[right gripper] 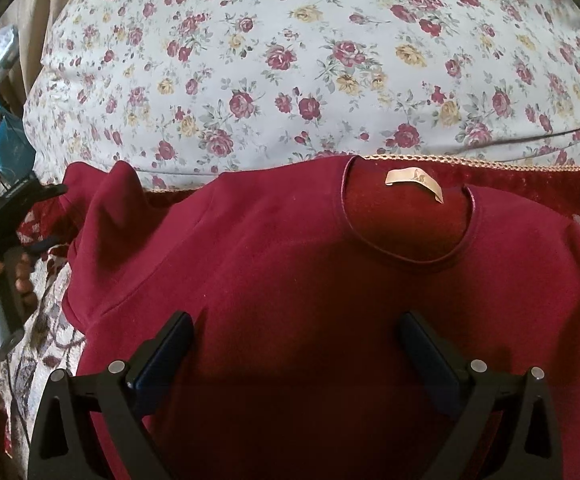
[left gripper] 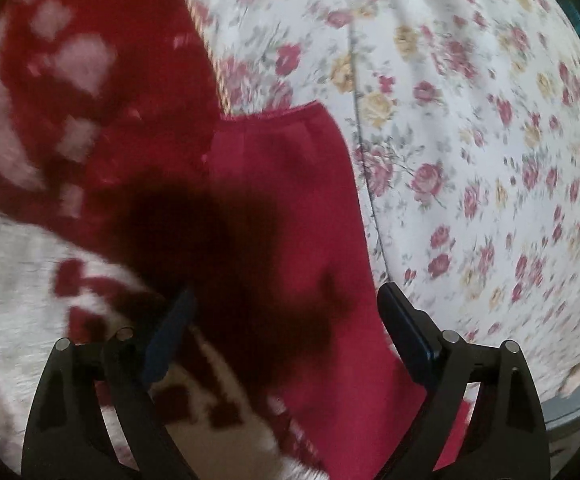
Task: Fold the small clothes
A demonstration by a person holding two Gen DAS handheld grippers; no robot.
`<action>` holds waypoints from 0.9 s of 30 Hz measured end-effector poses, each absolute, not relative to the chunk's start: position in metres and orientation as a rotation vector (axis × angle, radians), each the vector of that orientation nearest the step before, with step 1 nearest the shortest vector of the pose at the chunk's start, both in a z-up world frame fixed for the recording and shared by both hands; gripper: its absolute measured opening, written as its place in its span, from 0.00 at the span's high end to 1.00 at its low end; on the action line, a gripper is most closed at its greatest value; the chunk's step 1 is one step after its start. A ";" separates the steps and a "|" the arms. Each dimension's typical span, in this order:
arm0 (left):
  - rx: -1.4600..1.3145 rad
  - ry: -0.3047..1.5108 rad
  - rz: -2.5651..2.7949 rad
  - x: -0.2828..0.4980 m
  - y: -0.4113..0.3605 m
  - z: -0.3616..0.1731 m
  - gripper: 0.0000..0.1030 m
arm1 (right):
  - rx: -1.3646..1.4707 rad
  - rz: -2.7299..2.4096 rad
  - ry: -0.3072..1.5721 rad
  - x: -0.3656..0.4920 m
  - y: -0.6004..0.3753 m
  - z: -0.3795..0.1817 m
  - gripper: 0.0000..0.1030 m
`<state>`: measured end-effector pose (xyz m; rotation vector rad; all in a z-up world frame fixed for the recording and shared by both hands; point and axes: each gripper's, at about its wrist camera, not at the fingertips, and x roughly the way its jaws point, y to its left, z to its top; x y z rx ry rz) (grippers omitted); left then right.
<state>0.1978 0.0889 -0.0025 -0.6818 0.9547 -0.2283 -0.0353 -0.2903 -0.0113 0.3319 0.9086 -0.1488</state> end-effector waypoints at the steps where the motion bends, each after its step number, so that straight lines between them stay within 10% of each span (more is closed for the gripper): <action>1: -0.706 0.952 -0.235 0.202 0.090 -0.006 0.11 | 0.334 -0.149 0.907 -0.035 -0.290 -0.011 0.00; 8: -0.709 0.929 -0.249 0.223 0.084 -0.010 0.11 | 0.337 -0.149 0.905 -0.035 -0.289 -0.012 0.00; 10: -0.733 0.943 -0.303 0.232 0.082 -0.013 0.66 | 0.337 -0.150 0.904 -0.034 -0.289 -0.012 0.00; 12: -0.758 0.968 -0.300 0.240 0.080 -0.020 0.91 | 0.338 -0.148 0.904 -0.034 -0.290 -0.012 0.00; 27: -0.556 0.804 -0.651 0.129 0.045 0.150 0.92 | 0.371 -0.141 0.903 -0.034 -0.293 -0.011 0.00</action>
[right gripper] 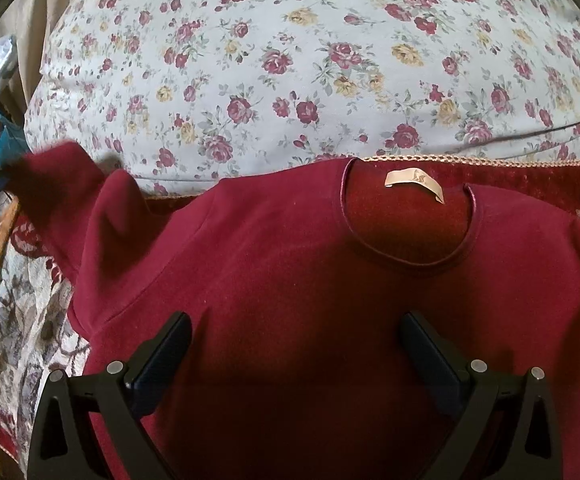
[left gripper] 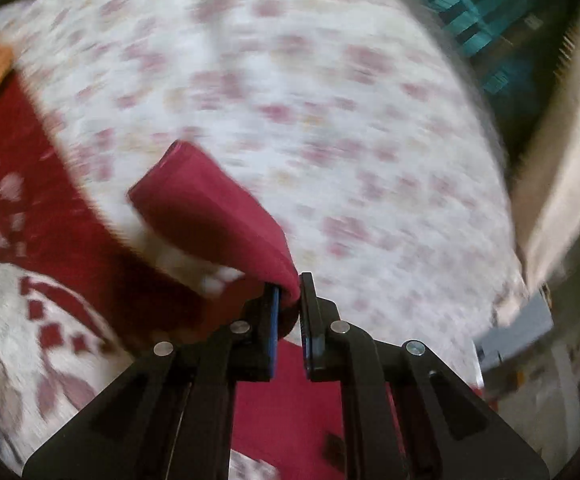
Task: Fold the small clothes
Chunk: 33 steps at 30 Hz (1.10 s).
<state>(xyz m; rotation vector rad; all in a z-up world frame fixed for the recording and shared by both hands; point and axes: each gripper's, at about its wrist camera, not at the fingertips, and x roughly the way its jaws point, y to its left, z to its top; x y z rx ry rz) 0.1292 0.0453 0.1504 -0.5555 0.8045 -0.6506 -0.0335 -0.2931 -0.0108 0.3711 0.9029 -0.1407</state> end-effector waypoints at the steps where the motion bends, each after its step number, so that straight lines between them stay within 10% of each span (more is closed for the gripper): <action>1: -0.525 0.798 -0.679 0.116 0.027 0.162 0.92 | 0.392 -0.132 0.904 -0.034 -0.296 -0.010 0.00; 14: -0.351 0.980 -0.949 -0.013 -0.222 0.106 0.91 | 0.739 -0.301 0.879 -0.145 -0.462 0.044 0.01; 16: -0.270 1.049 -0.931 -0.017 -0.239 0.085 0.71 | 0.792 -0.289 0.855 -0.159 -0.480 0.049 0.01; 23: -0.086 0.932 -0.783 -0.048 -0.150 0.110 0.30 | 0.659 -0.209 0.856 -0.154 -0.472 0.069 0.01; 33: -0.117 1.005 -0.410 -0.007 -0.053 0.036 0.28 | 0.379 -0.359 1.048 -0.088 -0.474 0.030 0.03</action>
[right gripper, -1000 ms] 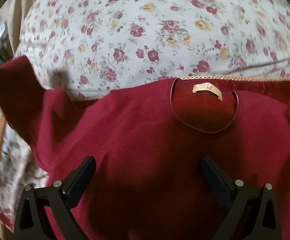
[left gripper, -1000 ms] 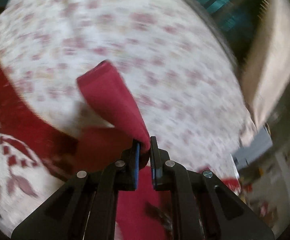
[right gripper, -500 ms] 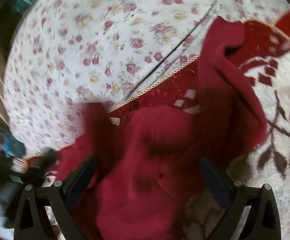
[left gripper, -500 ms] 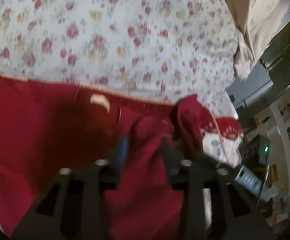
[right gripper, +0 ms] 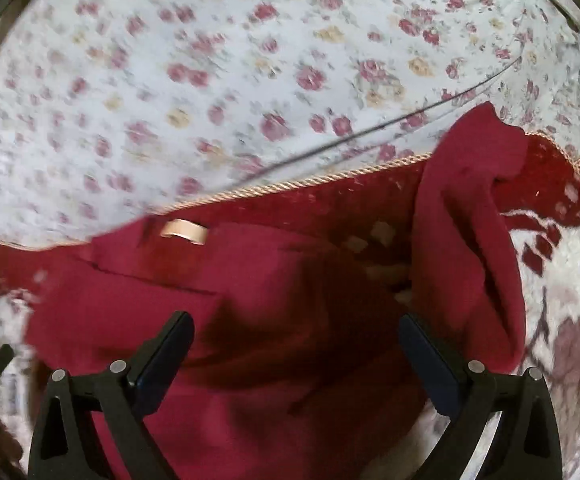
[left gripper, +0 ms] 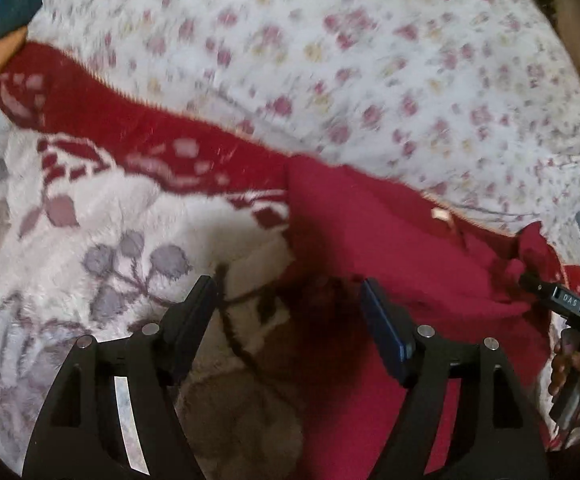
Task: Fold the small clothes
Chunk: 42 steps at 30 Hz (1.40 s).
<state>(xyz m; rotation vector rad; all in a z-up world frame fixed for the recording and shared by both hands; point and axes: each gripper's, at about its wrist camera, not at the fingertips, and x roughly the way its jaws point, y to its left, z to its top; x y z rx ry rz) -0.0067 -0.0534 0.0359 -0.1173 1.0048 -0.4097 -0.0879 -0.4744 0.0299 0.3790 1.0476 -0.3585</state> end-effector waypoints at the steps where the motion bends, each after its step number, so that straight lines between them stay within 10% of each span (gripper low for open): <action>1: -0.116 1.012 -0.407 -0.003 -0.055 0.034 0.28 | 0.378 -0.346 1.084 -0.084 -0.475 0.021 0.17; 3: -0.129 1.000 -0.422 -0.003 -0.054 0.037 0.28 | 0.436 -0.259 1.108 -0.085 -0.476 0.011 0.62; 7: -0.131 0.945 -0.402 -0.005 -0.052 0.046 0.28 | 0.268 -0.278 0.970 -0.098 -0.466 0.045 0.91; 21: -0.085 0.962 -0.413 -0.002 -0.080 0.032 0.28 | 0.353 -0.368 0.939 -0.135 -0.496 0.045 0.87; 25: 0.026 1.021 -0.375 0.001 -0.099 0.006 0.28 | 0.303 -0.215 0.929 -0.116 -0.471 0.052 0.32; 42: 0.037 0.954 -0.349 -0.004 -0.096 0.024 0.28 | 0.329 -0.217 0.934 -0.163 -0.457 0.055 0.31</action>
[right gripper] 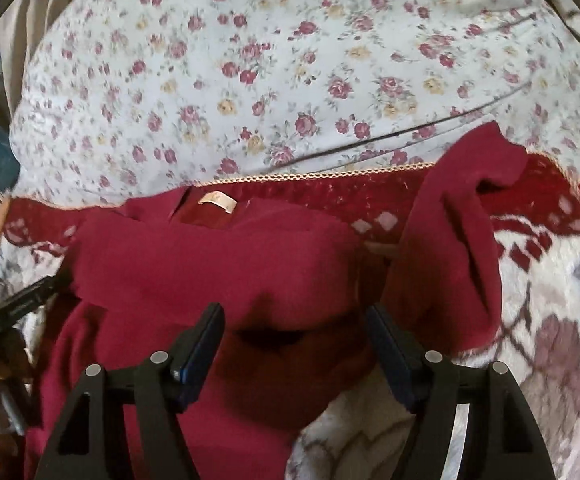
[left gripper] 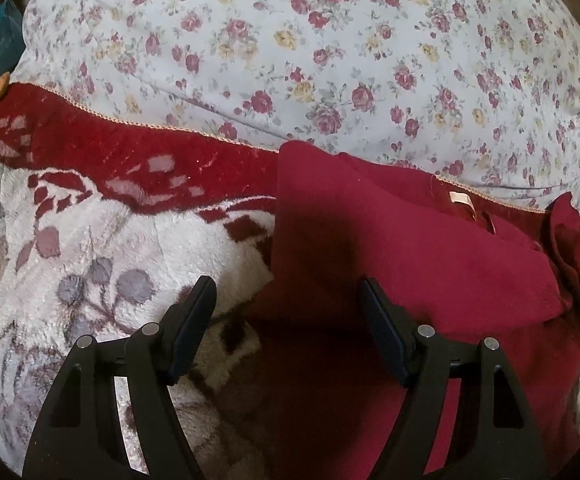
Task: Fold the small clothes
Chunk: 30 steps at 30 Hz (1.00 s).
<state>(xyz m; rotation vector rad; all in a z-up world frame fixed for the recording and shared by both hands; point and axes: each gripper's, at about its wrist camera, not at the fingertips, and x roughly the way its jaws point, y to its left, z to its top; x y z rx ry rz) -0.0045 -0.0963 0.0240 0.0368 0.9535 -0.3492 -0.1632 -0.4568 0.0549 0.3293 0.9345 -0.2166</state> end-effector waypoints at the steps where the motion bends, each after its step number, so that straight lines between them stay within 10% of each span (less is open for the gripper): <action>1: 0.041 0.948 -0.347 -0.005 -0.097 0.025 0.28 | 0.336 -0.211 0.927 -0.165 -0.453 0.055 0.31; 30: 0.104 0.926 -0.365 -0.017 -0.116 0.024 0.28 | 0.160 -0.189 0.903 -0.133 -0.424 0.044 0.23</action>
